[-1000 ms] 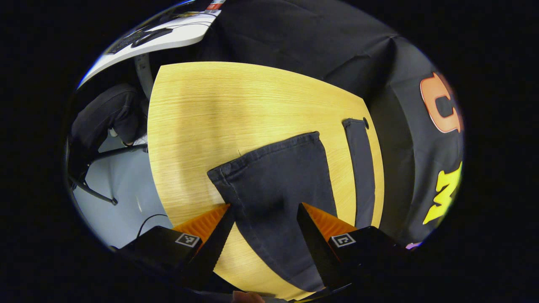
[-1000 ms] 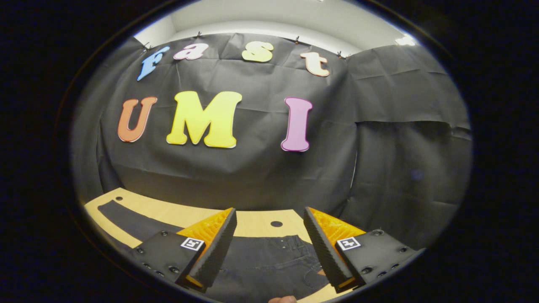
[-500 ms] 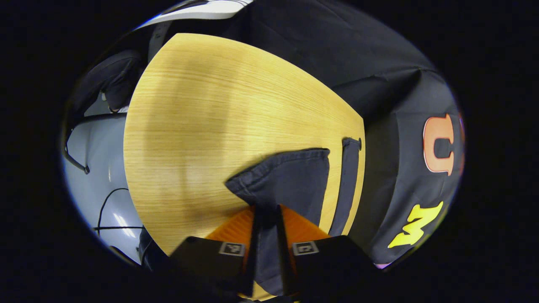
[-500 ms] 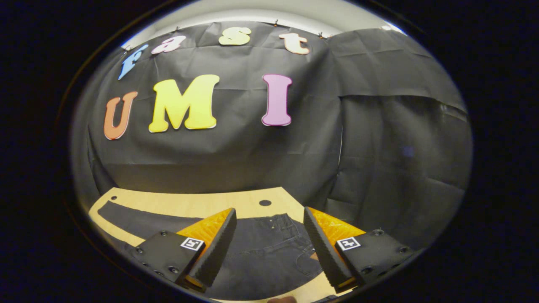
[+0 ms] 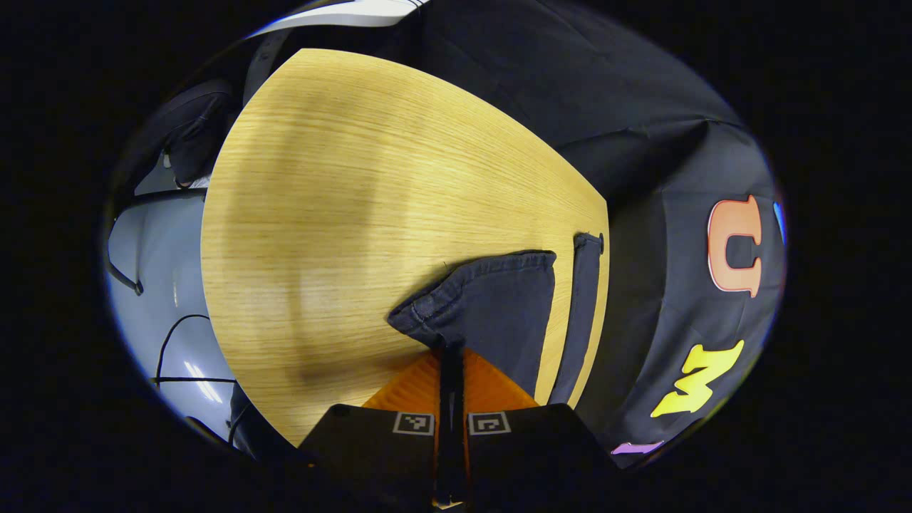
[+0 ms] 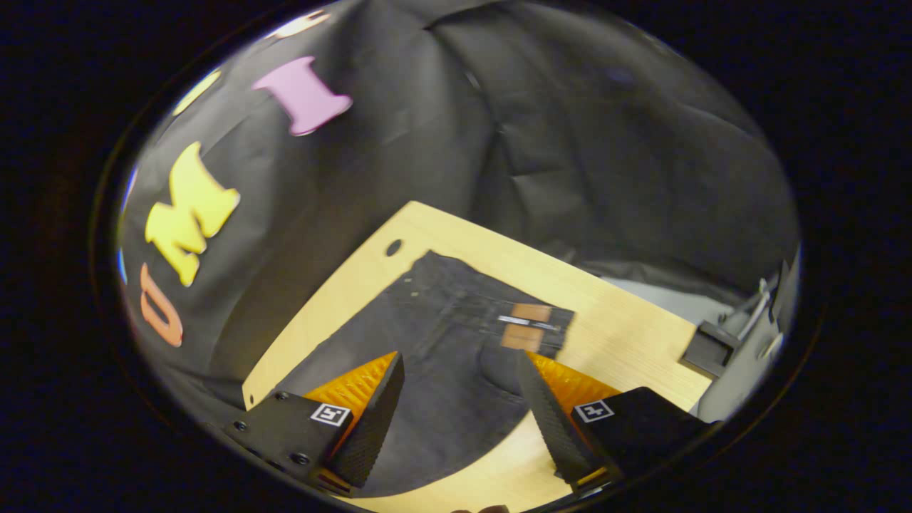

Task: Grasp the waist and the cuffs of the jeans and fold them to make the two legs overlap; first hold the waist and fold one-third of the jeans toward the cuffs, then hold the cuffs and fold the remaining one-third in the same direction to finish folding.

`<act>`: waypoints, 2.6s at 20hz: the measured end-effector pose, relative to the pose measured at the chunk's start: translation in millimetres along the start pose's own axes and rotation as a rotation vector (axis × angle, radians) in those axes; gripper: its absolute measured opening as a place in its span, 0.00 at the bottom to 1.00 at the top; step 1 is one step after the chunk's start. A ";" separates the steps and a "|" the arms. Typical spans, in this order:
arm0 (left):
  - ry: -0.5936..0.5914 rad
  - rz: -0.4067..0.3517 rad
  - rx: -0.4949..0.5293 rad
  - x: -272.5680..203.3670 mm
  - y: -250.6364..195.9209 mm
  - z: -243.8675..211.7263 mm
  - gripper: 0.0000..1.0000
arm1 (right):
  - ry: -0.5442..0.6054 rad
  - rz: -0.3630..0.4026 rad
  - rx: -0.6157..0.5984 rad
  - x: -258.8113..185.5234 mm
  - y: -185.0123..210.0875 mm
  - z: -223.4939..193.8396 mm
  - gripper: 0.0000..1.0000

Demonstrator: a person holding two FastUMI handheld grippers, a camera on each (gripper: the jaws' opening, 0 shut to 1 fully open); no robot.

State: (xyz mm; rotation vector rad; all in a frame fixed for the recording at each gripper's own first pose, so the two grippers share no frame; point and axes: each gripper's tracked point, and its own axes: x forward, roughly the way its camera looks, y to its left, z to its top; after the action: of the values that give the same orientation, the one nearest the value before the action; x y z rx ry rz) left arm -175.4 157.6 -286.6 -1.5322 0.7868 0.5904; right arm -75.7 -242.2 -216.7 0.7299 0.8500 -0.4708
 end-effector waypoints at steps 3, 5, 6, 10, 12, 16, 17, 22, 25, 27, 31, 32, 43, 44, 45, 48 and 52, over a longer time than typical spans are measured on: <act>0.001 0.001 0.011 -0.7 0.2 0.5 0.04 | 0.101 -0.091 0.108 21.9 -39.2 -13.8 0.92; 0.004 0.003 0.012 -0.8 -1.0 0.5 0.04 | 0.162 -0.126 0.163 34.8 -51.6 -26.2 0.92; 0.004 0.001 0.009 -0.6 -1.3 0.2 0.04 | 0.188 -0.130 0.182 40.7 -53.2 -31.8 0.98; 0.004 0.002 0.001 -1.3 -1.4 0.4 0.04 | 0.236 -0.118 0.199 58.4 -43.0 -46.7 0.98; 0.003 0.001 -0.004 -1.4 -1.4 1.1 0.04 | 0.244 -0.109 0.182 65.4 -33.6 -47.5 0.92; -0.005 0.000 -0.014 -1.4 -1.7 1.5 0.04 | 0.269 -0.178 0.134 70.9 -45.3 -54.0 0.48; -0.006 0.001 -0.011 -1.2 -2.0 1.3 0.04 | 0.275 -0.186 0.127 71.6 -49.7 -55.2 0.31; -0.005 0.021 -0.031 -0.3 -3.4 2.6 0.04 | 0.250 -0.161 0.142 75.1 -48.5 -55.6 0.01; -0.005 0.038 -0.017 -2.5 -15.2 2.2 0.03 | 0.238 -0.110 0.132 68.6 -36.9 -49.5 0.03; -0.008 0.003 -0.010 -6.7 -39.3 2.3 0.03 | 0.240 -0.066 0.171 60.4 -18.4 -39.5 0.01; 0.003 -0.081 -0.037 -14.4 -93.8 5.3 0.03 | 0.231 0.039 0.194 46.7 13.1 -22.3 0.01; 0.005 -0.098 -0.036 -15.7 -106.5 6.1 0.03 | 0.229 0.074 0.205 42.7 25.4 -15.2 0.00; 0.013 -0.225 -0.165 20.0 -231.0 25.5 0.03 | 0.216 0.267 0.257 54.4 120.2 52.4 0.01; 0.004 -0.215 -0.174 28.5 -235.1 30.2 0.03 | 0.212 0.276 0.263 58.3 127.7 58.2 0.01; -0.007 -0.204 -0.180 36.0 -238.8 33.0 0.03 | 0.210 0.282 0.271 63.2 134.5 63.7 0.01; -0.011 -0.203 -0.185 59.2 -258.8 35.2 0.03 | 0.206 0.297 0.301 85.9 150.3 73.3 0.01; -0.010 -0.159 -0.125 101.6 -279.7 36.7 0.03 | 0.216 0.310 0.342 115.3 163.4 78.6 0.01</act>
State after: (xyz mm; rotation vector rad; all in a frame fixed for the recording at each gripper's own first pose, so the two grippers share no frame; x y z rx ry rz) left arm 106.8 183.9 -188.8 -1.6875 0.6228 0.5367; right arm 135.2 -201.6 -211.6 1.2244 0.8467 -0.2625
